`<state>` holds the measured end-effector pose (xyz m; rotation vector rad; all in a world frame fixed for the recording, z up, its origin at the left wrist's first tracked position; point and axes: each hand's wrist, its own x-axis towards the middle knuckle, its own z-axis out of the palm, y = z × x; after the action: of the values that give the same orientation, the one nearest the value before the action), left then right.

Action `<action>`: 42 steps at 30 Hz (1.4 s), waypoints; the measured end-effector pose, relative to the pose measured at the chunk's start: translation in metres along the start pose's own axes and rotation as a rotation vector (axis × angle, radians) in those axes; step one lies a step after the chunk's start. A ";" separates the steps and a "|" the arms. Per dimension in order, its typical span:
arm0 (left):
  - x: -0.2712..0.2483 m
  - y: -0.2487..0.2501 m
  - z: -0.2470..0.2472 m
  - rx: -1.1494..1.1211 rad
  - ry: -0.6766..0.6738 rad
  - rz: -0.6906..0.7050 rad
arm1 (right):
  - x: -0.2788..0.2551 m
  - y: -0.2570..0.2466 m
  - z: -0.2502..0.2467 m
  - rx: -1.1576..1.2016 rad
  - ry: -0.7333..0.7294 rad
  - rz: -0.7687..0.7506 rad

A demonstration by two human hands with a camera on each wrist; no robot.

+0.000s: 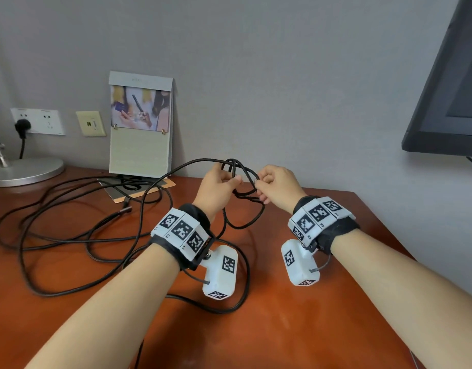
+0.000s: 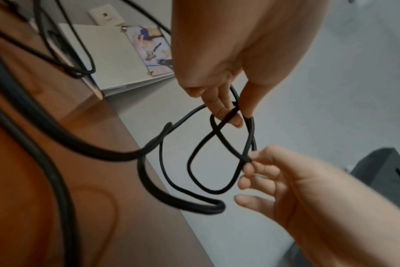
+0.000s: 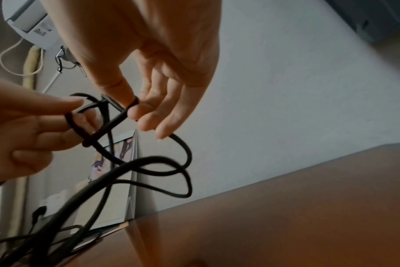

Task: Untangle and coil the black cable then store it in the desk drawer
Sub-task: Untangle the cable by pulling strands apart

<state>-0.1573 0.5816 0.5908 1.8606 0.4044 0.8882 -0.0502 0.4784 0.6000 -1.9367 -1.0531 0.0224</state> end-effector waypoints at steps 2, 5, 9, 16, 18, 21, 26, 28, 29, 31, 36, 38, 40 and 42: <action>0.000 -0.001 -0.003 -0.117 0.047 -0.043 | 0.003 0.008 -0.006 -0.087 0.036 -0.013; 0.000 -0.006 -0.008 -0.182 0.043 -0.072 | 0.002 0.023 -0.014 -0.126 0.079 -0.016; -0.002 -0.007 -0.003 -0.200 0.034 -0.098 | -0.002 0.029 -0.010 -0.014 0.114 -0.029; 0.000 -0.007 -0.004 -0.153 -0.003 -0.093 | 0.006 0.026 -0.007 0.414 0.176 0.048; 0.000 -0.008 -0.006 -0.177 -0.004 -0.087 | 0.005 0.023 -0.009 0.476 0.155 0.058; -0.001 -0.007 -0.007 -0.258 -0.026 -0.118 | 0.008 0.025 -0.010 0.397 0.170 0.057; -0.001 -0.008 -0.006 -0.273 -0.048 -0.117 | 0.012 0.034 -0.008 0.217 0.245 0.061; -0.002 -0.005 -0.006 -0.262 -0.073 -0.100 | 0.011 0.037 -0.006 0.072 0.270 0.056; -0.003 -0.003 -0.006 -0.264 -0.083 -0.089 | 0.010 0.038 -0.006 -0.012 0.282 0.055; -0.005 0.001 -0.006 -0.268 -0.097 -0.064 | 0.009 0.039 -0.006 -0.125 0.266 0.065; -0.005 0.001 -0.006 -0.287 -0.063 -0.092 | 0.015 0.043 -0.003 0.150 0.282 0.146; -0.003 -0.003 -0.011 -0.315 0.001 -0.113 | 0.013 0.045 -0.011 0.457 0.321 0.226; -0.004 -0.007 -0.015 -0.346 0.034 -0.108 | 0.011 0.047 -0.021 0.516 0.280 0.232; -0.005 -0.009 -0.015 -0.404 0.039 -0.114 | 0.006 0.044 -0.026 0.444 0.180 0.185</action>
<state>-0.1705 0.5919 0.5846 1.4385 0.3241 0.8583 -0.0068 0.4542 0.5860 -1.5898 -0.6787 0.1686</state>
